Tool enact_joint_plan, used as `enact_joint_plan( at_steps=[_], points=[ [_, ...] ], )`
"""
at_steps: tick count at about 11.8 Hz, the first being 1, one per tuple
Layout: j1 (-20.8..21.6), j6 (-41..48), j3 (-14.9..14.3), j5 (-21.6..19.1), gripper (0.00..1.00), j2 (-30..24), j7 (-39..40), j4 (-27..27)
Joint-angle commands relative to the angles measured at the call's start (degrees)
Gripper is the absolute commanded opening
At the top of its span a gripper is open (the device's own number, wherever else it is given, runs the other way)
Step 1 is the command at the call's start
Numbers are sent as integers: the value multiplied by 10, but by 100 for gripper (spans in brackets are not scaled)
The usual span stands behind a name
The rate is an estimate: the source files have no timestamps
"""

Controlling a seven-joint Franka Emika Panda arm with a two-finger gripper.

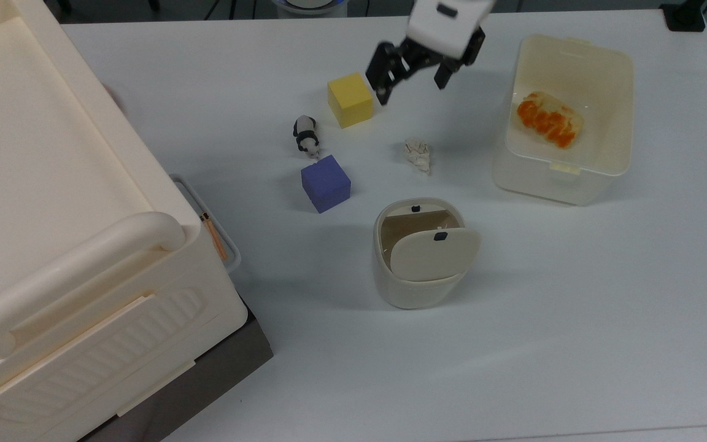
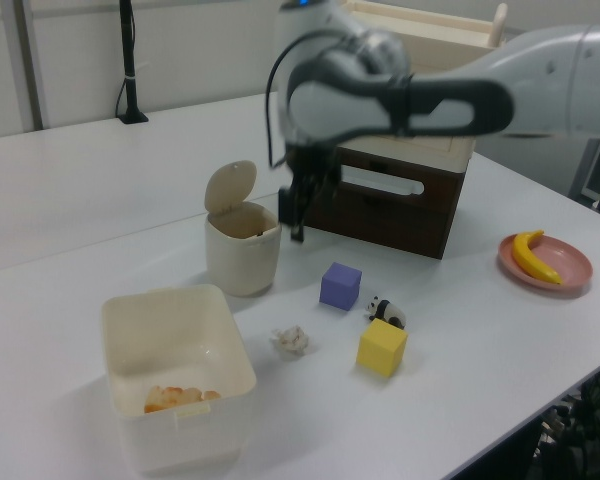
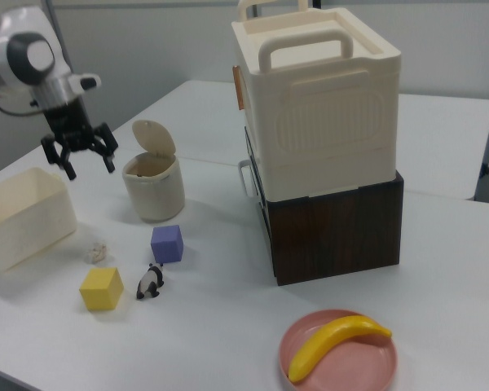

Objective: Grab it up and put it in the trash
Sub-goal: 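Move the gripper over the white crumpled paper piece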

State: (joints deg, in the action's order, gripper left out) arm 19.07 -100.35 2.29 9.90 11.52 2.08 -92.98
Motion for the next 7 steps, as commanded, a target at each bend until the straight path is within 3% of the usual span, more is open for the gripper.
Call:
enact_joint_plan(
  at_steps=[1, 4, 7],
  points=[
    [-3, -38, 2, 0, 100, 28, 83, -23],
    [0, -42, 3, 0, 100, 25, 117, -43],
    [0, -42, 32, 31, 100, 4, 117, -104]
  ],
)
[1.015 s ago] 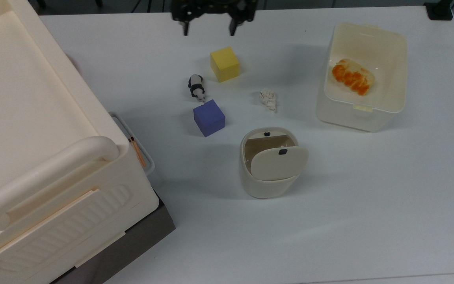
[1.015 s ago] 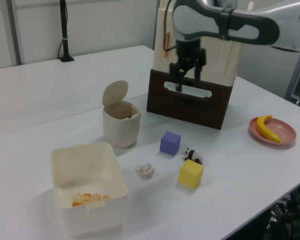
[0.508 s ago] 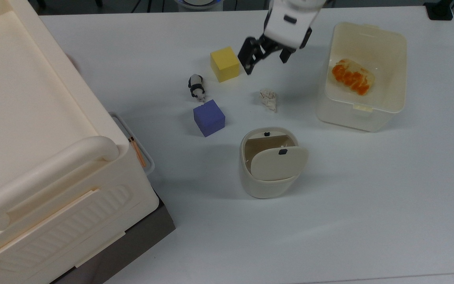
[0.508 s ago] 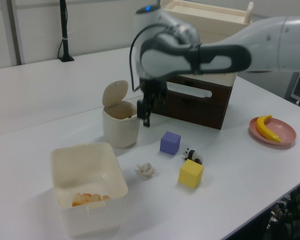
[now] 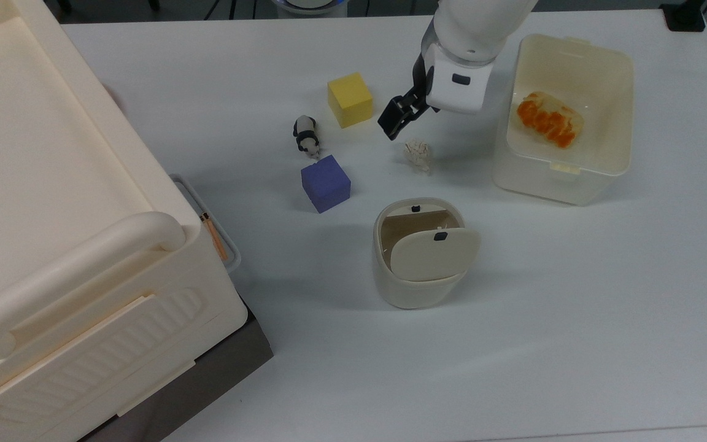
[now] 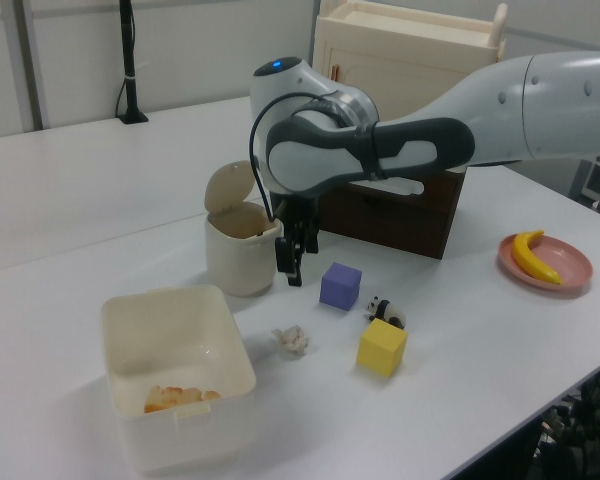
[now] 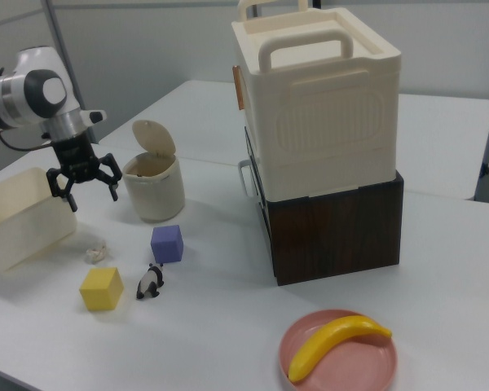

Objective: Grab it up and put it in the trash
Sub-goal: 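Move the gripper over the white crumpled paper piece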

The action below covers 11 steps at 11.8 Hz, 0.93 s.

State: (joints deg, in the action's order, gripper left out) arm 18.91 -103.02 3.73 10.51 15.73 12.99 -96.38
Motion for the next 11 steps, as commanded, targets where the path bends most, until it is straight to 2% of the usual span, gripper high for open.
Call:
enact_joint_plan(
  at_steps=[1, 2, 6, 8, 11],
  points=[
    [3, -21, 22, 27, 100, -45, 8, -79],
    [2, -22, 32, 28, 100, -47, 8, -86],
    [-6, -26, 34, 50, 100, -46, 18, -115],
    [-9, -61, 33, 62, 100, -45, 22, -136],
    [-28, -78, 34, 65, 100, -40, 90, -144]
  ],
)
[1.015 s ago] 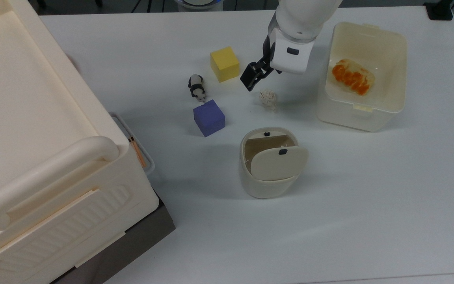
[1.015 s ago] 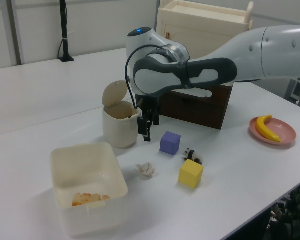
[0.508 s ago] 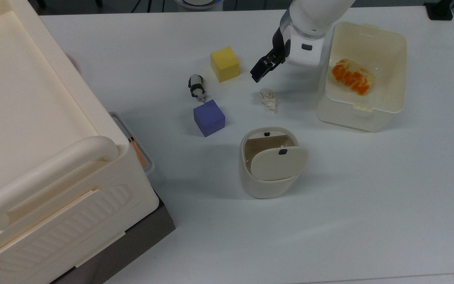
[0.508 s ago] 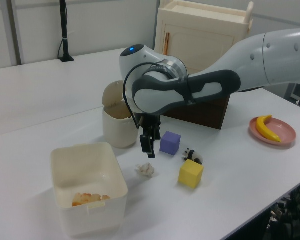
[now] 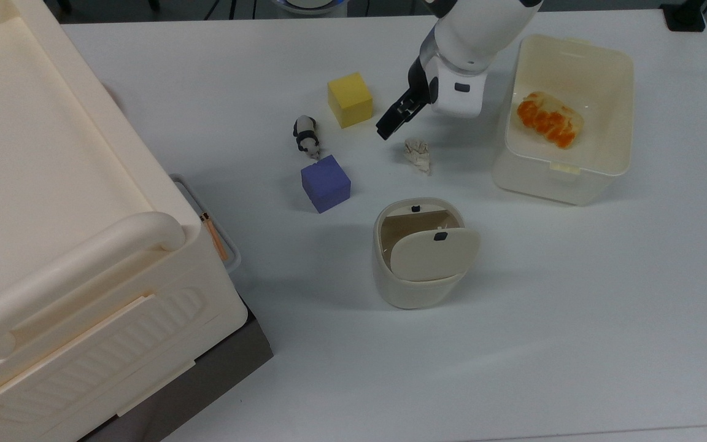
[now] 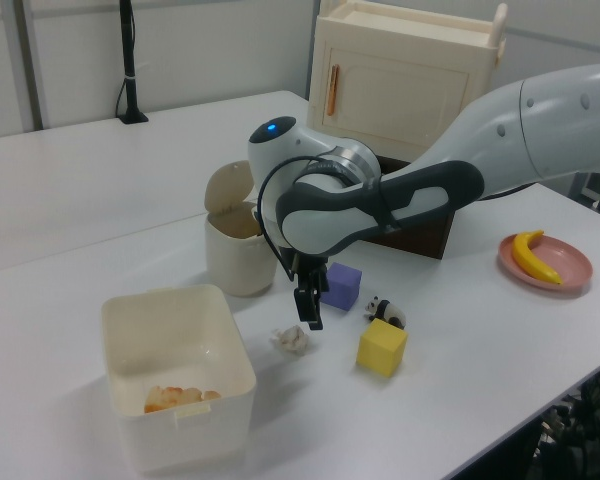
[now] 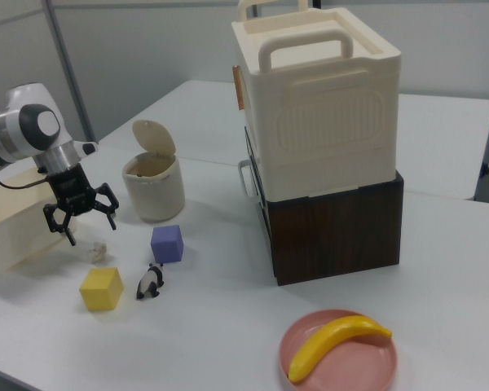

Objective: Grab it up and put it in the trash
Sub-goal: 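Lower the gripper and close it on the white paper piece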

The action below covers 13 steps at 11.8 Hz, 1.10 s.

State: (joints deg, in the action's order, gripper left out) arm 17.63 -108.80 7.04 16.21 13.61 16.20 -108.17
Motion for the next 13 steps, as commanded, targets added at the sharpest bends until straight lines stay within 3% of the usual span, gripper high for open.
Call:
enact_joint_plan(
  at_steps=[1, 6, 10, 13],
  points=[
    [-15, -21, 1, 8, 100, -17, 63, -27],
    [-15, -136, 1, 5, 100, -2, 45, -37],
    [-6, -150, 4, 8, 100, 3, 42, -54],
    [-7, -175, 26, 9, 100, 1, 40, -78]
  ],
)
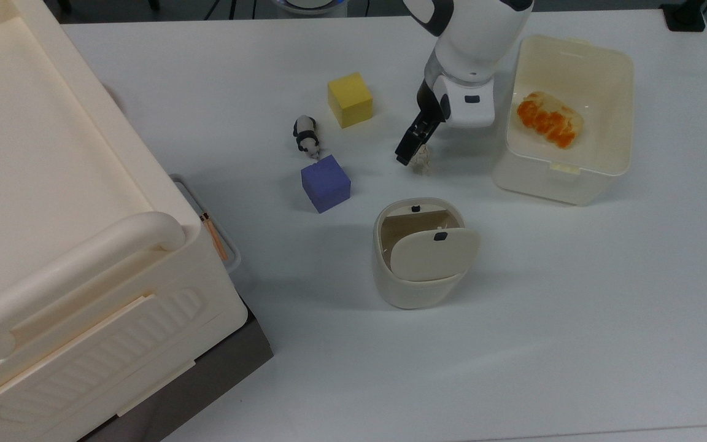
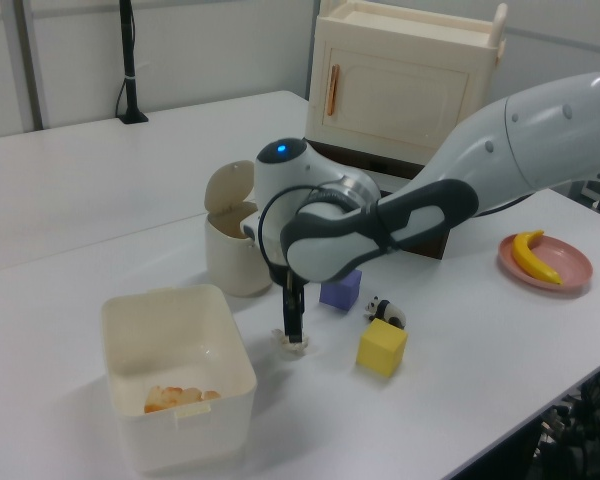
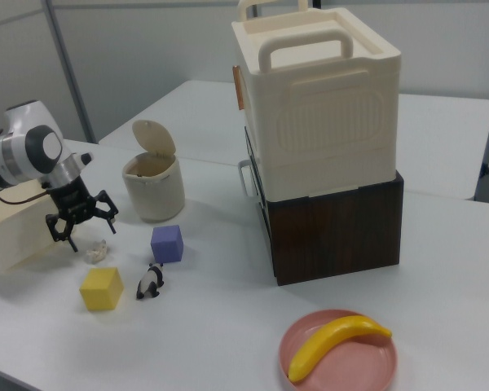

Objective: Grab it up and put it in the trash
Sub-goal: 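Lower the gripper and close it on the white paper piece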

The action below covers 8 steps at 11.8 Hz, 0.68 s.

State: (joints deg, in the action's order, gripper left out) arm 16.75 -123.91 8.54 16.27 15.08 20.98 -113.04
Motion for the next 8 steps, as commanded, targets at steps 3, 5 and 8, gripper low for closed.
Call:
enact_joint_plan(
  at_steps=[3, 5, 8],
  points=[
    [2, -27, 16, 9, 100, -13, -8, -29],
    [0, -29, 16, 9, 97, -13, -8, -25],
    [-7, -30, 16, 9, 90, -7, -7, -22]
  ],
)
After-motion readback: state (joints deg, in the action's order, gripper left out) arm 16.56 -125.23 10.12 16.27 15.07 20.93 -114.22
